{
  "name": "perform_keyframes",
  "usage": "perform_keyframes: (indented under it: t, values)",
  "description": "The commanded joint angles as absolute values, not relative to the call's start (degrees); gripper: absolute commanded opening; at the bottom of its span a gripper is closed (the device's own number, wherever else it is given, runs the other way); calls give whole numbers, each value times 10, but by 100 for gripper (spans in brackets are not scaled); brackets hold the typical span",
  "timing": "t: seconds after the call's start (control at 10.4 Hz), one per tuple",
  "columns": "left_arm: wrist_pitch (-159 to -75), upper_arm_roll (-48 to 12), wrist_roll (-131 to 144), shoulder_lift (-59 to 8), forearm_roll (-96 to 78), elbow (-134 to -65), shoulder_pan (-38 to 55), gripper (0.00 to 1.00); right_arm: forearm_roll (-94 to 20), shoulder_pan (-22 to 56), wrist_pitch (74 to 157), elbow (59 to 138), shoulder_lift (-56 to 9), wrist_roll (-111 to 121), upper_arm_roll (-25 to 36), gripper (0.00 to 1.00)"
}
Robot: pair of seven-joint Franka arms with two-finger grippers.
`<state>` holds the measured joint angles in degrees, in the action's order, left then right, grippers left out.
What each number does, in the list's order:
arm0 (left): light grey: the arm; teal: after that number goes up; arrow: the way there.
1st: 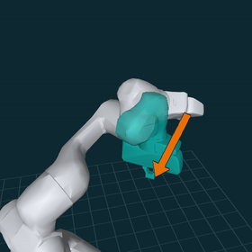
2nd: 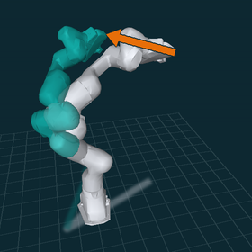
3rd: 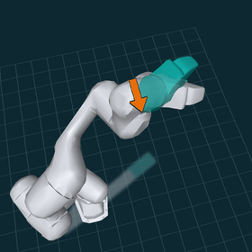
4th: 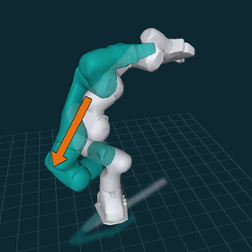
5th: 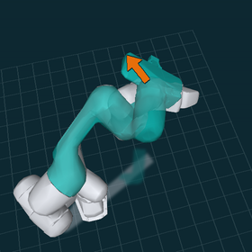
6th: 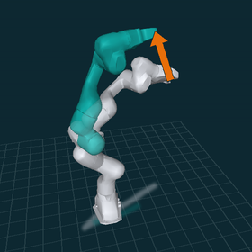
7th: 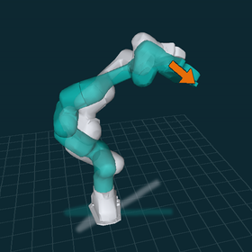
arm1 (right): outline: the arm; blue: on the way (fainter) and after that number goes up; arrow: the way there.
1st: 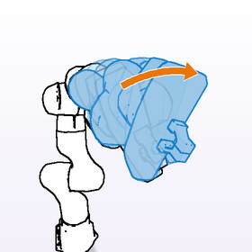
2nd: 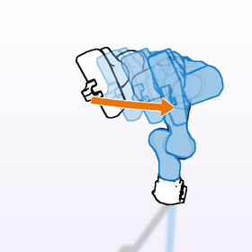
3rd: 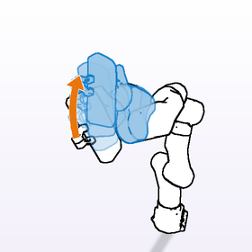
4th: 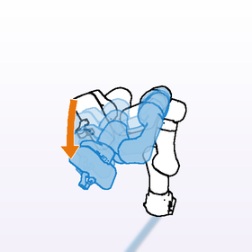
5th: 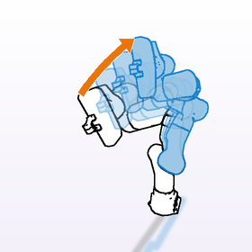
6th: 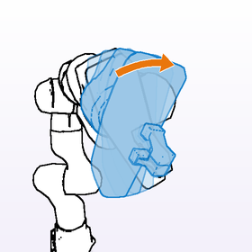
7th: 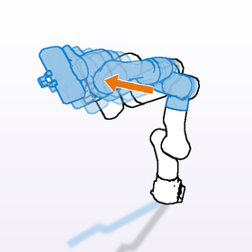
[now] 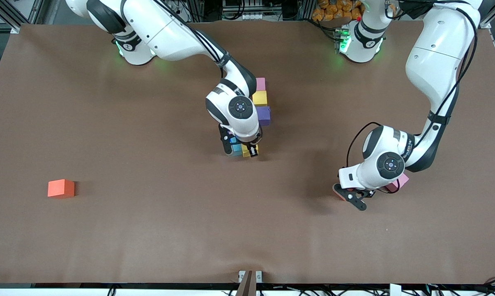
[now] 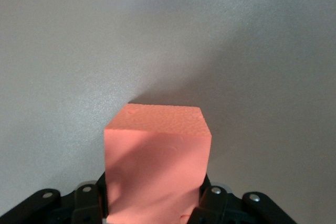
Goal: Form number 2 with 11 blocks
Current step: 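Grasp the orange cube with the left gripper while the right gripper lowers yellow, then lift the orange cube with the left gripper while the right gripper releases yellow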
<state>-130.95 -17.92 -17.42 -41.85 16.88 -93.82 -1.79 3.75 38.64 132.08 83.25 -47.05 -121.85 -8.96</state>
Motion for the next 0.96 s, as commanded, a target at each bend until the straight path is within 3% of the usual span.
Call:
perform_keyframes:
  t: [0.0, 0.86]
  values:
    - [-1313, -194, -141, -408, 158, -945, -14, 39, 50, 381, 1325, 844, -468, -1223, -93, 0]
    - [-1307, -279, -156, -365, 205, -1007, -16, 45, 48, 382, 1321, 853, -462, -1226, -97, 0]
